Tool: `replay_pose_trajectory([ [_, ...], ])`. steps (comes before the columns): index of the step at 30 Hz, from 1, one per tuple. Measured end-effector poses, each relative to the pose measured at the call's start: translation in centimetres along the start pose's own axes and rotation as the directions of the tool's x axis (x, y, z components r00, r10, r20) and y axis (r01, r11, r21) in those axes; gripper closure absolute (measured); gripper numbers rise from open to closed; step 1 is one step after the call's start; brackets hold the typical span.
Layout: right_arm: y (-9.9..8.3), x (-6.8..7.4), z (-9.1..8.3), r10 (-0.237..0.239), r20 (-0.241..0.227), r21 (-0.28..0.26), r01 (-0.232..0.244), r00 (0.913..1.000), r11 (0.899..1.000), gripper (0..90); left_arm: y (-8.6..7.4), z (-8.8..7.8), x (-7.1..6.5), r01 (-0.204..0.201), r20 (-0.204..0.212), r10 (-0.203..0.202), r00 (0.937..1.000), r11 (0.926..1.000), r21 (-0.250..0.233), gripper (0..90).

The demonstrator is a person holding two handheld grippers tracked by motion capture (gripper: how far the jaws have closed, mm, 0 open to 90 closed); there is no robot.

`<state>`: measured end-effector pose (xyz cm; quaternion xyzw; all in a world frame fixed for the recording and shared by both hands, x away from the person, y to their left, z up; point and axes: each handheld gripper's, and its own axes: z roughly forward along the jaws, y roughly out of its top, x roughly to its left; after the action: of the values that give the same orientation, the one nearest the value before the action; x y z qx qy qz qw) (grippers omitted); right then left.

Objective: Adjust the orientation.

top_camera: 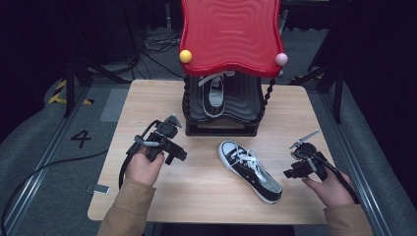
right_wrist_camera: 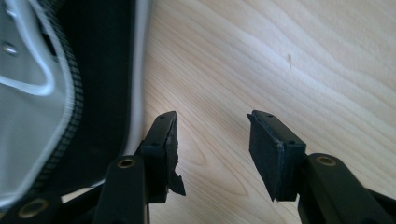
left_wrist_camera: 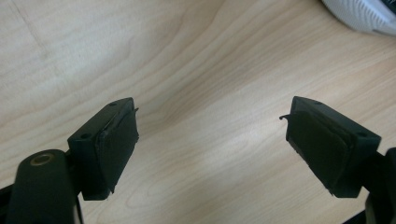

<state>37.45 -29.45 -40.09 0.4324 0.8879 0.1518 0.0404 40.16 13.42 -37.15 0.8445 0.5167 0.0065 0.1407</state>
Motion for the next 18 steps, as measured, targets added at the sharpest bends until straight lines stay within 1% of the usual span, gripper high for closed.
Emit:
replay_pose_trajectory([
  [1, 0.1, 0.2, -0.2, -0.005, -0.005, -0.009, 0.005, 1.0, 1.0, 51.9, -0.2, 0.1, 0.1, -0.001, -0.004, 0.001, 1.0, 0.9999, 0.013, 17.1],
  [2, 0.1, 0.2, -0.2, -0.005, -0.005, -0.009, 0.005, 1.0, 1.0, 51.9, -0.2, 0.1, 0.1, -0.001, -0.004, 0.001, 1.0, 0.9999, 0.013, 17.1],
  [4, 0.5, 0.7, -0.8, -0.012, -0.024, -0.026, 0.012, 0.9996, 1.0, 52.0, -0.5, 0.3, 0.3, -0.008, -0.036, 0.01, 0.9993, 0.9991, 0.041, 17.1],
  [5, 0.8, 1.2, -1.2, -0.024, -0.039, -0.04, 0.022, 0.9989, 0.999, 52.0, -0.7, 0.5, 0.4, 0.003, -0.054, 0.001, 0.9985, 0.9982, 0.061, 17.1],
  [6, 0.8, 1.2, -1.2, -0.024, -0.039, -0.04, 0.022, 0.9989, 0.999, 52.0, -0.7, 0.5, 0.4, 0.003, -0.054, 0.001, 0.9985, 0.9982, 0.061, 17.1],
  [7, 1.0, 1.6, -1.4, -0.035, -0.046, -0.047, 0.033, 0.9983, 0.998, 52.0, -0.8, 0.6, 0.5, 0.002, -0.053, 0.001, 0.9986, 0.9977, 0.068, 17.1],
  [8, 1.2, 2.1, -1.7, -0.05, -0.052, -0.056, 0.047, 0.9974, 0.997, 52.2, -0.9, 0.7, 0.6, 0.0, -0.05, 0.004, 0.9987, 0.9975, 0.071, 17.2],
  [9, 1.6, 2.9, -2.1, -0.075, -0.06, -0.071, 0.071, 0.9954, 0.995, 52.3, -1.0, 0.8, 0.7, -0.002, -0.055, 0.006, 0.9985, 0.9974, 0.071, 17.2],
  [11, 1.9, 3.8, -2.6, -0.101, -0.064, -0.092, 0.095, 0.9928, 0.991, 52.3, -1.1, 0.9, 0.8, 0.004, -0.063, 0.001, 0.998, 0.9971, 0.076, 17.2],
  [12, 1.9, 3.8, -2.6, -0.101, -0.064, -0.092, 0.095, 0.9928, 0.991, 52.3, -1.1, 0.9, 0.8, 0.004, -0.063, 0.001, 0.998, 0.9971, 0.076, 17.2],
  [13, 2.1, 4.3, -2.8, -0.117, -0.071, -0.1, 0.109, 0.9906, 0.989, 52.6, -1.2, 1.0, 0.8, 0.0, -0.064, 0.005, 0.9979, 0.9968, 0.08, 17.2],
  [14, 2.4, 5.0, -2.9, -0.137, -0.089, -0.108, 0.127, 0.9865, 0.986, 53.5, -1.2, 1.0, 0.8, 0.001, -0.062, 0.004, 0.9981, 0.9966, 0.083, 17.2],
  [15, 2.5, 5.3, -2.9, -0.146, -0.097, -0.11, 0.136, 0.9845, 0.985, 53.8, -1.3, 1.0, 0.8, 0.0, -0.063, 0.005, 0.998, 0.9966, 0.082, 17.2],
  [16, 2.8, 5.9, -2.8, -0.162, -0.122, -0.099, 0.15, 0.9793, 0.984, 54.9, -1.3, 1.1, 0.9, 0.002, -0.065, 0.004, 0.9979, 0.9964, 0.085, 17.2],
  [17, 2.9, 6.2, -2.7, -0.164, -0.132, -0.09, 0.153, 0.9775, 0.984, 55.3, -1.4, 1.1, 0.9, 0.0, -0.064, 0.006, 0.9979, 0.9962, 0.087, 17.2],
  [18, 2.9, 6.2, -2.7, -0.164, -0.132, -0.09, 0.153, 0.9775, 0.984, 55.3, -1.4, 1.1, 0.9, 0.0, -0.064, 0.006, 0.9979, 0.9962, 0.087, 17.2],
])
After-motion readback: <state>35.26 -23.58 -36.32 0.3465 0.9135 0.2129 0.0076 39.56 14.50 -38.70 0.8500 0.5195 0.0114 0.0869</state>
